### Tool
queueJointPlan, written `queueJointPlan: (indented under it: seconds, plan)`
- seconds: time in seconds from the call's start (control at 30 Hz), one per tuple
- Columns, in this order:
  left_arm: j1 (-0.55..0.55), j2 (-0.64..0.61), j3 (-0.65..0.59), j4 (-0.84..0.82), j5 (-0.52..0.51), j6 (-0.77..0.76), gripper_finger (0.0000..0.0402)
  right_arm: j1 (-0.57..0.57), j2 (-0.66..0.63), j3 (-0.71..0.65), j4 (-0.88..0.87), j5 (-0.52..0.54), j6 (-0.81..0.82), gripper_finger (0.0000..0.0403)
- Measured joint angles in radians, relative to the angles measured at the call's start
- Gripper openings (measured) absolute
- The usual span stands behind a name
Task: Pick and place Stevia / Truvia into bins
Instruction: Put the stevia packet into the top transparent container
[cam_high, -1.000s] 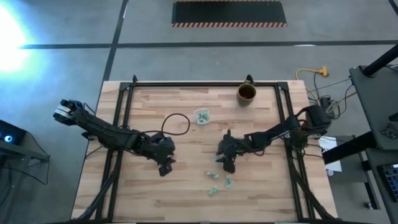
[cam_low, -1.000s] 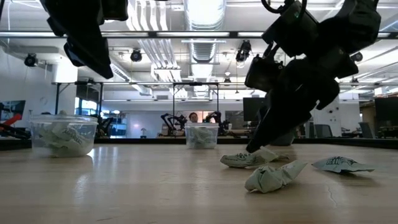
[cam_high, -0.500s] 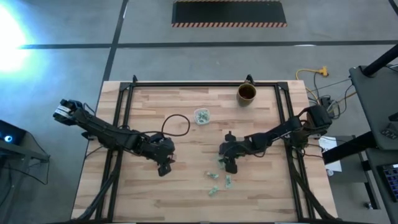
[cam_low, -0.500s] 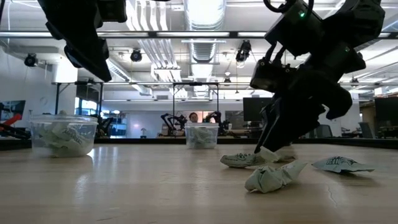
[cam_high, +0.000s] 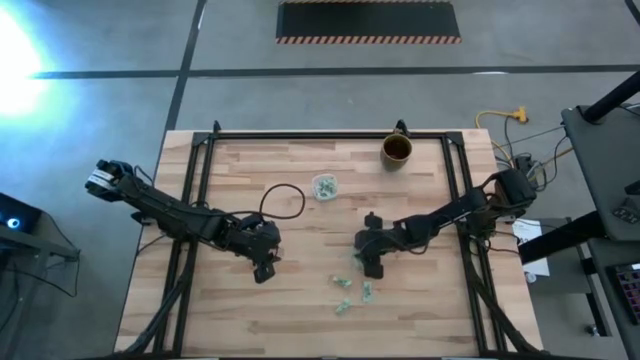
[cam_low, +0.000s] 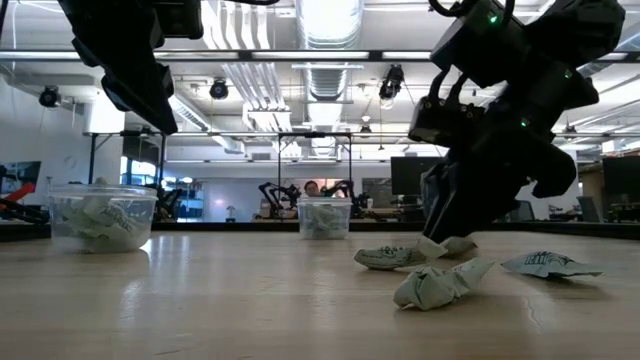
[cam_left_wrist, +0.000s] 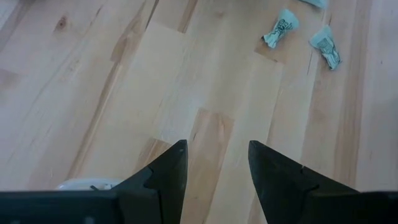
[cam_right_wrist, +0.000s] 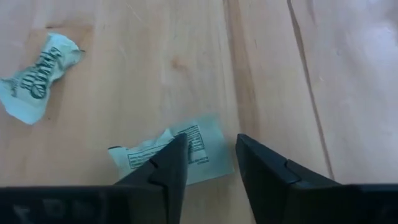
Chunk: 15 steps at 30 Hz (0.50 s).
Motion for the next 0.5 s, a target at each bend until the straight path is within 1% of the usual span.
queueJointPlan:
  seconds: [0.4, 0.5]
  plan:
    - [0.0, 0.0, 0.0, 0.006, 0.0, -0.002, 0.0153, 0.001, 0.001, -0.003, -0.017, 0.025, 0.003, 0.0023]
    - [0.0, 0.0, 0.0, 0.006, 0.001, -0.002, 0.0153, 0.0, -0.003, -0.004, -0.017, 0.026, 0.004, 0.0011]
